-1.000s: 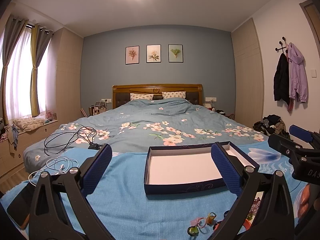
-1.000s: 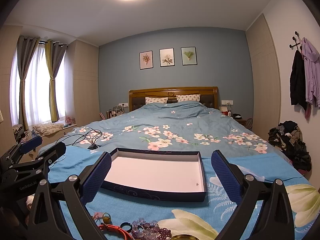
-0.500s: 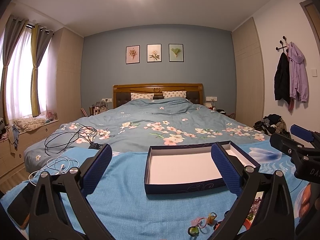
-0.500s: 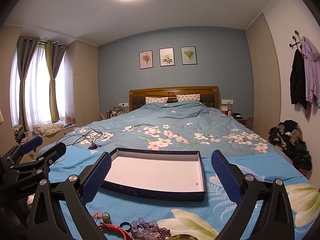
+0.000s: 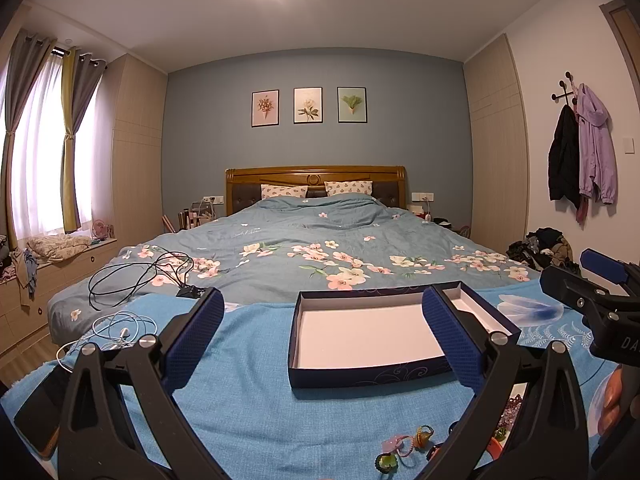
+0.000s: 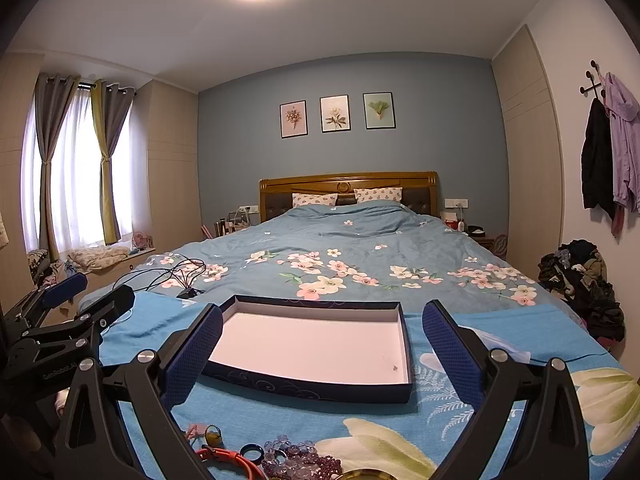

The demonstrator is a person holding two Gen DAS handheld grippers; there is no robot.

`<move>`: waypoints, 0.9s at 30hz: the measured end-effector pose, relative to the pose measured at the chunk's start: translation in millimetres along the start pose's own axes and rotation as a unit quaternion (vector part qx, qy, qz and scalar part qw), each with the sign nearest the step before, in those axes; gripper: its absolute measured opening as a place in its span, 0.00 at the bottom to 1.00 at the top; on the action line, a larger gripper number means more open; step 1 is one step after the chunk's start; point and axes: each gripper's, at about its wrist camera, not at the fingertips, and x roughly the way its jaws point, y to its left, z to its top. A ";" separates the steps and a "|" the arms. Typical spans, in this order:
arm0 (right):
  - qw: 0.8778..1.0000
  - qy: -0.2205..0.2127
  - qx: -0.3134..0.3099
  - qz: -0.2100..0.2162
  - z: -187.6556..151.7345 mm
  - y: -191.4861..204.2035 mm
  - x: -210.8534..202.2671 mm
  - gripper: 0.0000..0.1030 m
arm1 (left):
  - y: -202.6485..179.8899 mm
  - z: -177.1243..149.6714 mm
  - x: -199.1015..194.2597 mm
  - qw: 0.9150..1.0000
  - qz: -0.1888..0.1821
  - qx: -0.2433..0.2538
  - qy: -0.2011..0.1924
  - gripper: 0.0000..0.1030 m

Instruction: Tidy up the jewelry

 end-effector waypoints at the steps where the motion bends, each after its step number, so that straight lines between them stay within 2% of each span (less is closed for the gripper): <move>1: 1.000 -0.001 0.000 0.000 -0.4 0.1 -0.4 0.94 | 0.0 0.0 0.0 1.000 0.000 0.001 0.000 0.95; 27: 1.000 0.001 0.004 -0.001 -0.5 -4.4 1.2 0.94 | -1.0 -1.3 2.4 1.000 -0.001 0.001 0.003 0.95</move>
